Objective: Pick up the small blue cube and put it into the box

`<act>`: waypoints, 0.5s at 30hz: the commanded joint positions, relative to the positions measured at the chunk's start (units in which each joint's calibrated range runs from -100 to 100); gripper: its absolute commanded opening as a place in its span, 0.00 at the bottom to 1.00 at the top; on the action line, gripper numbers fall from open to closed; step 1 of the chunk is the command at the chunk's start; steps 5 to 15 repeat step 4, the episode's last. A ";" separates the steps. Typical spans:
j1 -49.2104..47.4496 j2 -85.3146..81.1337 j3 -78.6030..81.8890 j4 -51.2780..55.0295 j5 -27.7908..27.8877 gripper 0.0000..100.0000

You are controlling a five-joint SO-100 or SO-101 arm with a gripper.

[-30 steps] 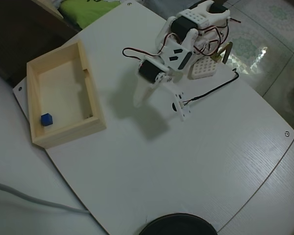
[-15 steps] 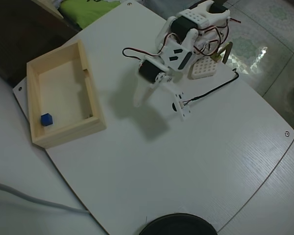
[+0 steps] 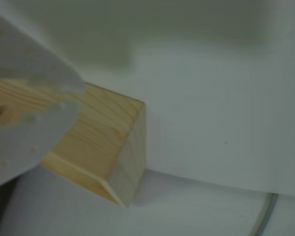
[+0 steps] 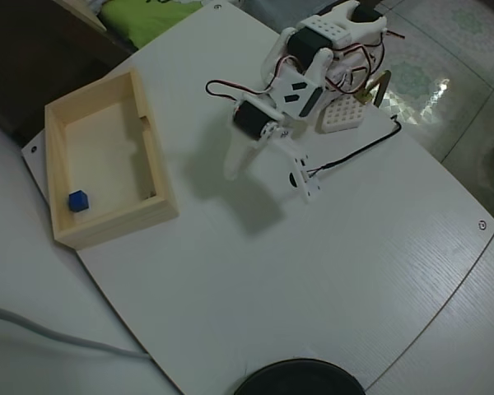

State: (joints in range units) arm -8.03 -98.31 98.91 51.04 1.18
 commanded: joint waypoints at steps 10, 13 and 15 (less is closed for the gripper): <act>0.33 -0.51 0.90 0.10 -0.07 0.01; 0.33 -0.51 0.90 0.10 -0.07 0.01; 0.33 -0.51 0.90 0.10 -0.07 0.01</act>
